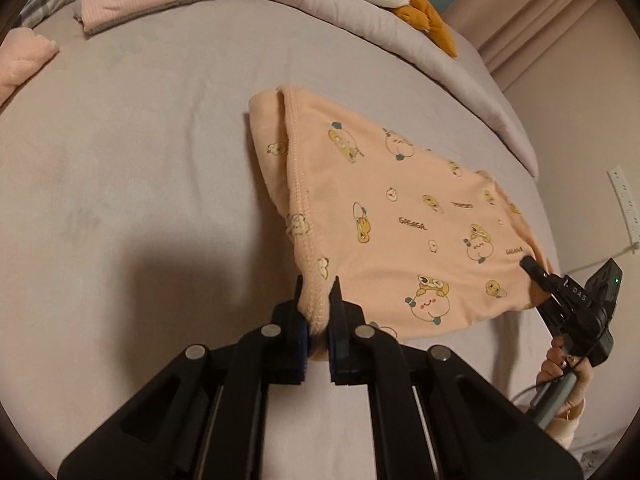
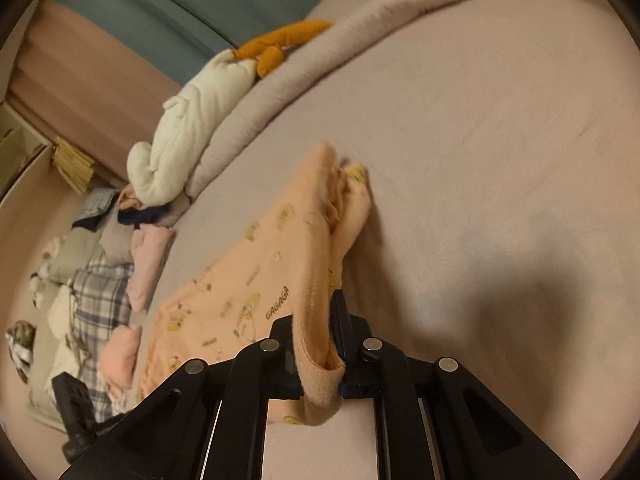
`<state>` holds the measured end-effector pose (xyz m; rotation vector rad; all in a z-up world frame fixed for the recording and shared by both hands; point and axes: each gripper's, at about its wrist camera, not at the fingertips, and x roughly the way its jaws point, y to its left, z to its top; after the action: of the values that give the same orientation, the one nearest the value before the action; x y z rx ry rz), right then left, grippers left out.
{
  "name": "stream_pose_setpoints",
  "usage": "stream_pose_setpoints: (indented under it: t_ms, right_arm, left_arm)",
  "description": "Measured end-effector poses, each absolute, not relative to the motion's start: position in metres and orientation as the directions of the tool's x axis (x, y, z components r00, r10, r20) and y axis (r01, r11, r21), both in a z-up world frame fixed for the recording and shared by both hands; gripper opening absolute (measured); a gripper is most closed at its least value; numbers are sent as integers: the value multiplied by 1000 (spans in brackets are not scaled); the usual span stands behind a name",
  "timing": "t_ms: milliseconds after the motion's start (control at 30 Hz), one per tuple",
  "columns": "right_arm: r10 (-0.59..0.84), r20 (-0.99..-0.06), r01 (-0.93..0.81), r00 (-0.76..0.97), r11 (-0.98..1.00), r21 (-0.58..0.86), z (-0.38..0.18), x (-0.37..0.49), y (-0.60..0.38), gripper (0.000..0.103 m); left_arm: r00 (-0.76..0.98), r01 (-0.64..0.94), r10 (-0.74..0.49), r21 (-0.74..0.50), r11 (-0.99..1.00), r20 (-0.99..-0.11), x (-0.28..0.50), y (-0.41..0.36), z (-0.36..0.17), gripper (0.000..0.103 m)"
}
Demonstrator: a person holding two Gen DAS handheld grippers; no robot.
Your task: Fold small clothes
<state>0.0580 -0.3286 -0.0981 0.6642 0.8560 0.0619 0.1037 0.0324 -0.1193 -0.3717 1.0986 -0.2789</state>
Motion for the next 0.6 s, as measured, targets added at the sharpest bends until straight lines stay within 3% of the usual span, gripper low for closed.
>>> stream_pose_setpoints:
  t_ms: [200,400,600]
  right_arm:
    - [249,-692,220,677,829,514,-83,37,-329,11]
    - [199,-730,191,654,890,414,-76,47,-316,11]
    - [169,-738,83,653,953,292,-53,63,-287,11]
  left_arm:
    - [367,66,-431,-439,896,-824,73,23,-130,7]
    - [358,55,-383,-390,919,-852,75,21,-139,11]
    - [434,51,-348,-363,930,-831,71,37,-118,9]
